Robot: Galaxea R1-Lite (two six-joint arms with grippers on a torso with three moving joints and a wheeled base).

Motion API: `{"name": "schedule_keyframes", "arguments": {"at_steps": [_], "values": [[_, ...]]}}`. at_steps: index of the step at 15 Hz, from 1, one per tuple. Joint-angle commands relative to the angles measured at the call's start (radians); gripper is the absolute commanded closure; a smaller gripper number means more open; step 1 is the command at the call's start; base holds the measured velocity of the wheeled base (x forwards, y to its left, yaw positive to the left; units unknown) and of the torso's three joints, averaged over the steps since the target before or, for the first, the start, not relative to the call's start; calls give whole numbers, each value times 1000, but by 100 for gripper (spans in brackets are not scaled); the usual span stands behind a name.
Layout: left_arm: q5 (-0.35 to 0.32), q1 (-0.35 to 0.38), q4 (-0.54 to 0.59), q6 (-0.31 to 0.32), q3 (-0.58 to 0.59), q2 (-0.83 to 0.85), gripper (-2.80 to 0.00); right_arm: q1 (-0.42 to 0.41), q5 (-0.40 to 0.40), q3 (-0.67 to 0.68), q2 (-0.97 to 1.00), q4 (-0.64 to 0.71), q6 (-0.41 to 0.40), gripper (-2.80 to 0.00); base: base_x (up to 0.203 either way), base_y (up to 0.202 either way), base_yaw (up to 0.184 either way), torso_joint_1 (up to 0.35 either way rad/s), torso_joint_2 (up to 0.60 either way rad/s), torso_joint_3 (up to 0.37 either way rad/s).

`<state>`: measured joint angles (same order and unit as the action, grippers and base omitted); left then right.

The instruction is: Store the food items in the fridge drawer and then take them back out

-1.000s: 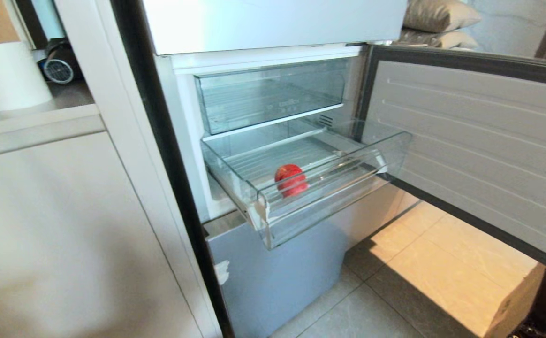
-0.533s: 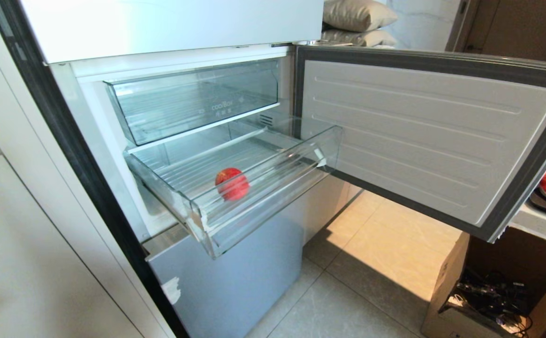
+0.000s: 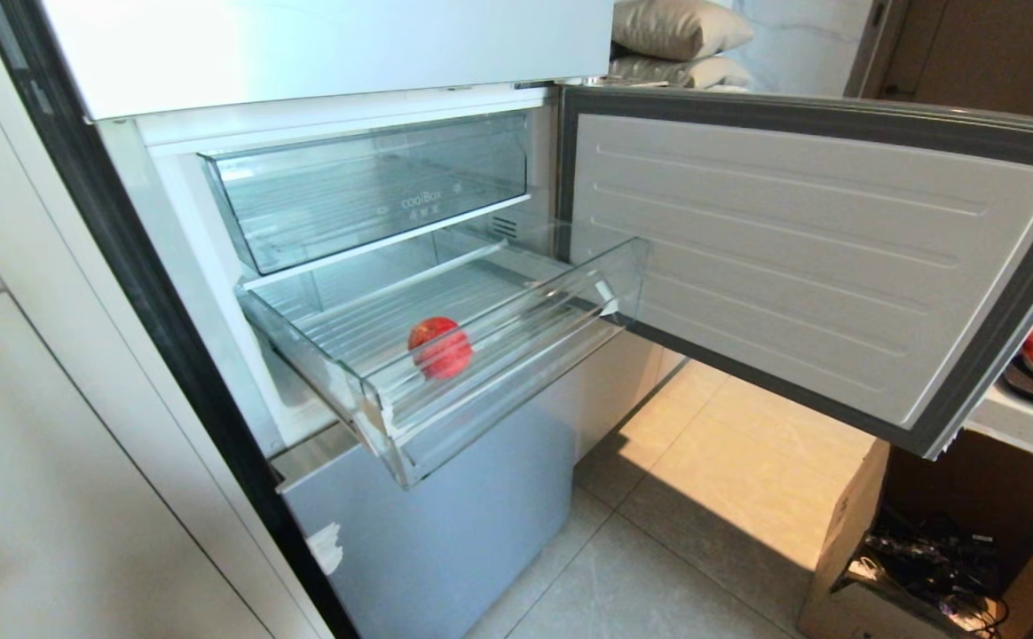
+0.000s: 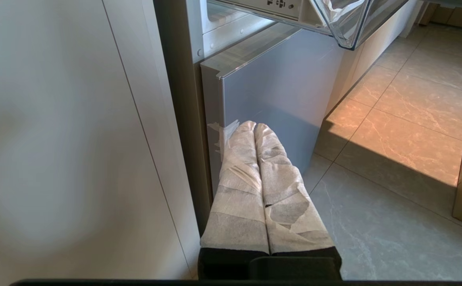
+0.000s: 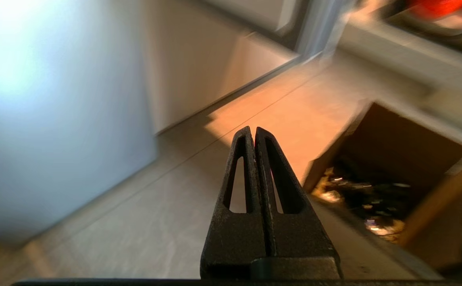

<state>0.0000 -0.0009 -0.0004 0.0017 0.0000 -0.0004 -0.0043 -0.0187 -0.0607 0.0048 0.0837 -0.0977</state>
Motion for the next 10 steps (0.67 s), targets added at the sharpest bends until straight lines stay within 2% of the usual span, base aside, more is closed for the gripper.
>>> {"name": "schedule_keyframes", "arguments": {"at_steps": [1,4,6,7,10], "values": [[0,1,-1,0,0,0,0,0,-66,-125,66,55,13,0,0,0,0,0,0,0],[0,1,0,0,0,0,0,-28,-118,-240,272,79,89,0,0,0,0,0,0,0],[0,1,-1,0,0,0,0,-124,-105,-306,462,46,169,0,0,0,0,0,0,0],[0,-1,0,0,0,0,0,-200,-76,-329,562,5,193,0,0,0,0,0,0,0],[0,-1,0,0,0,0,0,-536,62,-372,879,-225,230,0,0,0,0,0,0,0]]}}
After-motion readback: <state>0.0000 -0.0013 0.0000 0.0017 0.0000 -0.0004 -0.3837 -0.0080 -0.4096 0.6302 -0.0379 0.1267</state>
